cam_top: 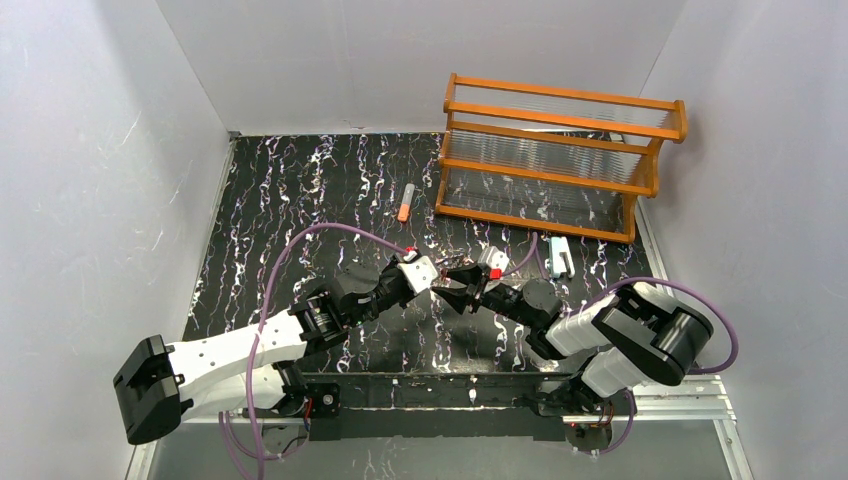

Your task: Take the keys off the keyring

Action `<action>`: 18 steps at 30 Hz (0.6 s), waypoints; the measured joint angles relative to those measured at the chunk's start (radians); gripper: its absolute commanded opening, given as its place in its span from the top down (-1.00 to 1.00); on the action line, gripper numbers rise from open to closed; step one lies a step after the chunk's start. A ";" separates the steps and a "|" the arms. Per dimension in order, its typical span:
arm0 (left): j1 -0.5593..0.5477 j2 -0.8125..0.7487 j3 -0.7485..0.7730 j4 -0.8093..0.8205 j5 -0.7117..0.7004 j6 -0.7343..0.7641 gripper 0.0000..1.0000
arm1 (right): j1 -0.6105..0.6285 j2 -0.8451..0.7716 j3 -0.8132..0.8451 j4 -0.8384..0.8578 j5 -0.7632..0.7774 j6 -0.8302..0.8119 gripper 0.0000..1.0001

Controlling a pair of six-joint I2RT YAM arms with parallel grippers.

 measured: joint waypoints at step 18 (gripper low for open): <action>-0.003 -0.001 0.003 -0.014 0.001 -0.036 1.00 | 0.003 -0.059 0.003 0.004 0.055 0.005 -0.09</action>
